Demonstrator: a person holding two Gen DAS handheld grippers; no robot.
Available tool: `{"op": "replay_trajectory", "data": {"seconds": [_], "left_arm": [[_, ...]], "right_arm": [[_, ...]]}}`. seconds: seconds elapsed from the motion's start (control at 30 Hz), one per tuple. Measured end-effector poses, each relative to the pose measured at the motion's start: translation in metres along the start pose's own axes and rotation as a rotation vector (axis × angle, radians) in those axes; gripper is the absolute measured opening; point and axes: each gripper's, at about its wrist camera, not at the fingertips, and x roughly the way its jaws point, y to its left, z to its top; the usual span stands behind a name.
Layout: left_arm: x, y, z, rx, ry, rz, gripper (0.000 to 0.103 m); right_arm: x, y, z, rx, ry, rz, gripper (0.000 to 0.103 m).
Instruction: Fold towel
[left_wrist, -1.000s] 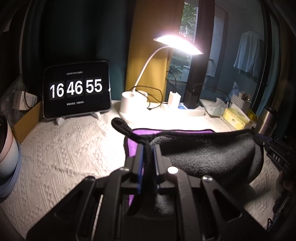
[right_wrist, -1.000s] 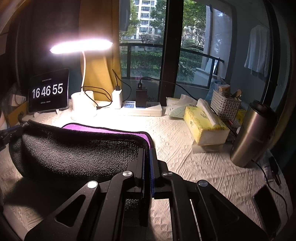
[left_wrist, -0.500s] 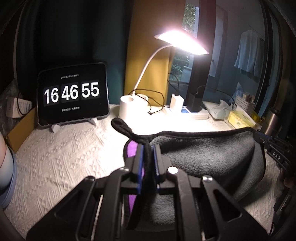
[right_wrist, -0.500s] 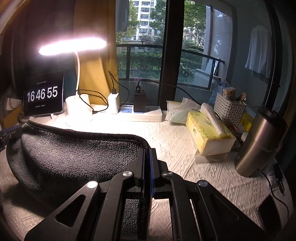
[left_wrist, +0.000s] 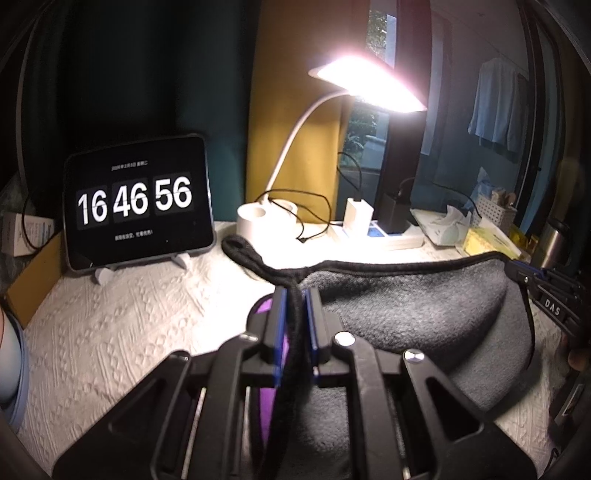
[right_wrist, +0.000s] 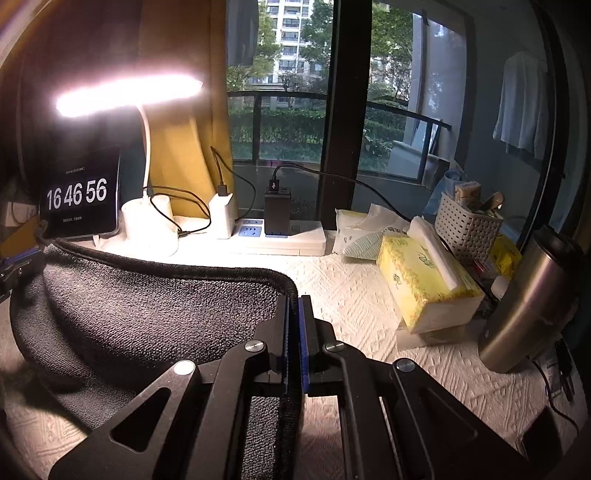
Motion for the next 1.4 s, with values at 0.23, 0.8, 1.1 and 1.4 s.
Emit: {"op": "replay_trajectory", "data": {"seconds": [0.23,0.8,1.1,1.4], "left_arm": [[0.013,0.002,0.006,0.001,-0.007,0.005,0.011],[0.053,0.005,0.008,0.037,0.028,0.02,0.011],[0.081,0.009,0.0,0.034,0.1,0.036,0.011],[0.113,0.015,-0.007,0.004,0.234,0.047,0.014]], "right_arm": [[0.011,-0.001,0.006,0.0,-0.011,0.002,0.005],[0.046,-0.004,0.004,0.0,0.018,-0.01,0.005],[0.076,-0.005,-0.004,0.004,0.098,0.011,0.005],[0.099,-0.002,-0.008,-0.015,0.182,0.007,0.005]]}}
